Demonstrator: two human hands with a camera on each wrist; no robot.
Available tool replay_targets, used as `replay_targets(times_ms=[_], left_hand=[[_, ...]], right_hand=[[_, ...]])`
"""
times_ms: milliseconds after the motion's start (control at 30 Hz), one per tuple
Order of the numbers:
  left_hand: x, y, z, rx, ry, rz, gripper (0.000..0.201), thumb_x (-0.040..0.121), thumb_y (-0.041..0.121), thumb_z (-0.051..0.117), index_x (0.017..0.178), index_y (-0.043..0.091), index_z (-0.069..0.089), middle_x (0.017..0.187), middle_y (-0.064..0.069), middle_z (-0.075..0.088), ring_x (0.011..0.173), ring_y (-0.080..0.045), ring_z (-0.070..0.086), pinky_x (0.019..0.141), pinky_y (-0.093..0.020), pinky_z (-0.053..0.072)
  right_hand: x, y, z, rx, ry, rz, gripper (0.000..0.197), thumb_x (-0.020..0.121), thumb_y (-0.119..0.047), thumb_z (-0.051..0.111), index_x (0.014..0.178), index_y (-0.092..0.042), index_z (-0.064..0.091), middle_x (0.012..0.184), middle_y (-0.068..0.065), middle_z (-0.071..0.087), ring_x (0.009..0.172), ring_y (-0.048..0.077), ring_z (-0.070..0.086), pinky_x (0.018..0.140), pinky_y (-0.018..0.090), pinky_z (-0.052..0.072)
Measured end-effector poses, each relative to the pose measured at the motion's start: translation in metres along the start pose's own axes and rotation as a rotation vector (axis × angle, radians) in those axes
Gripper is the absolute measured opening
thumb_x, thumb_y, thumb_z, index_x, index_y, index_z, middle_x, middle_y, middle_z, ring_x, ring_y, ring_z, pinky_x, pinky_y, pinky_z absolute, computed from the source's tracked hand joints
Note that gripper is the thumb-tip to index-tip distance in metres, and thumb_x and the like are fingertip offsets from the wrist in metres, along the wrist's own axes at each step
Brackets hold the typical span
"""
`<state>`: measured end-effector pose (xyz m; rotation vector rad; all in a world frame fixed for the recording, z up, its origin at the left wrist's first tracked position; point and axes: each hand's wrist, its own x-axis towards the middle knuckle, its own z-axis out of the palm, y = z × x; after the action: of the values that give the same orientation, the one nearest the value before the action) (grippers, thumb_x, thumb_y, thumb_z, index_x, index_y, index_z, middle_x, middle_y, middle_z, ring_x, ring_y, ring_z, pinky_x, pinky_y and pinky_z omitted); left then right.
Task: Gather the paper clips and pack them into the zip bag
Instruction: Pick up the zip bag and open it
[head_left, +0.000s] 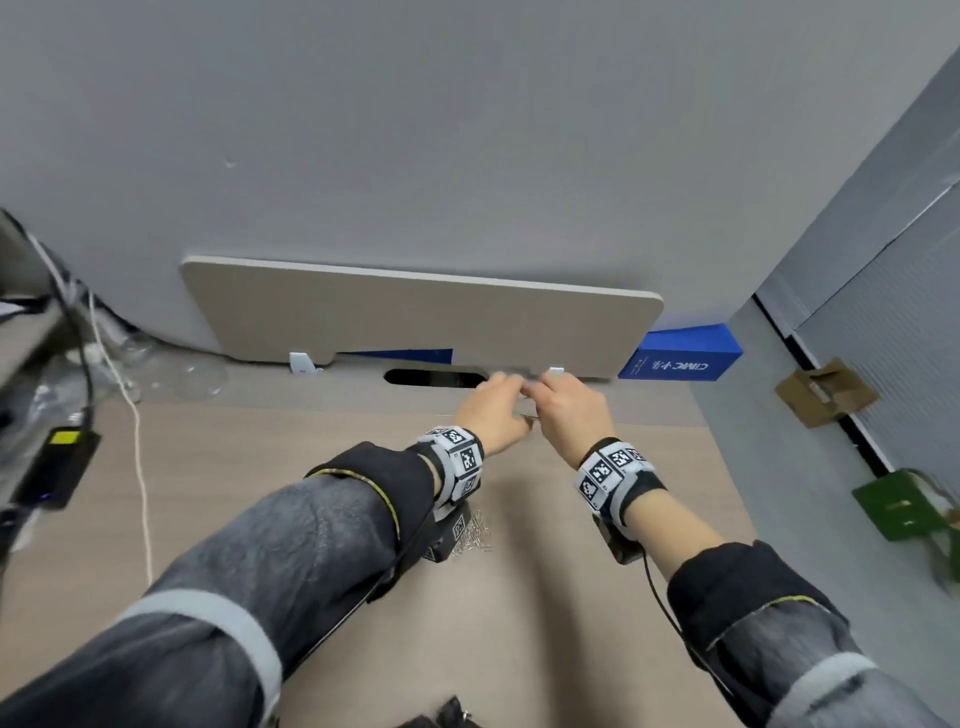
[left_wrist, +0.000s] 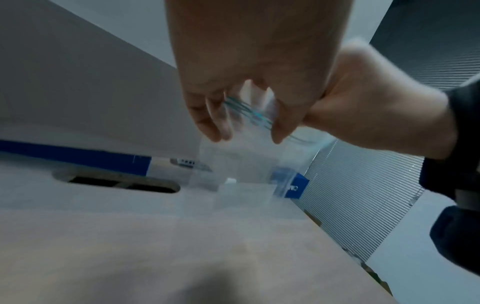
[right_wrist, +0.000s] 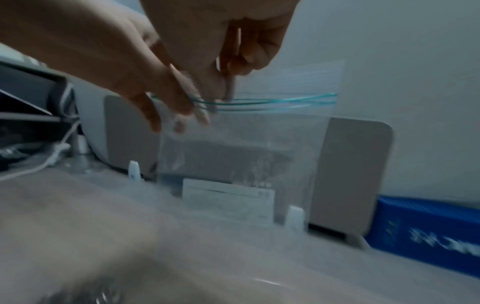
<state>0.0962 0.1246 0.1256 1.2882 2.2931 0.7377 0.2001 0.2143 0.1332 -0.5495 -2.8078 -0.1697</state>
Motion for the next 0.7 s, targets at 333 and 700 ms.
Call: replay_targets(times_ms=[333, 700], left_hand=[[-0.013, -0.052, -0.109, -0.338, -0.177, -0.162, 0.023, 0.073, 0.026, 0.07, 0.087, 0.008, 0.071, 0.088, -0.006, 0.067, 0.083, -0.018, 0.056, 0.075, -0.03, 0.044], [-0.03, -0.079, -0.118, -0.056, 0.138, -0.3, 0.019, 0.082, 0.019, 0.054, 0.064, 0.015, 0.048, 0.081, -0.013, 0.065, 0.081, -0.034, 0.063, 0.071, -0.033, 0.049]], right_hand=[[0.066, -0.069, -0.026, 0.026, 0.067, -0.251, 0.015, 0.065, -0.006, 0.07, 0.067, -0.017, 0.059, 0.066, 0.002, 0.054, 0.054, 0.025, 0.055, 0.037, 0.025, 0.028], [0.096, -0.127, -0.034, 0.34, -0.015, -0.129, 0.009, 0.086, -0.008, 0.053, 0.094, -0.01, 0.054, 0.099, 0.014, 0.053, 0.063, 0.039, 0.055, 0.051, 0.041, 0.043]])
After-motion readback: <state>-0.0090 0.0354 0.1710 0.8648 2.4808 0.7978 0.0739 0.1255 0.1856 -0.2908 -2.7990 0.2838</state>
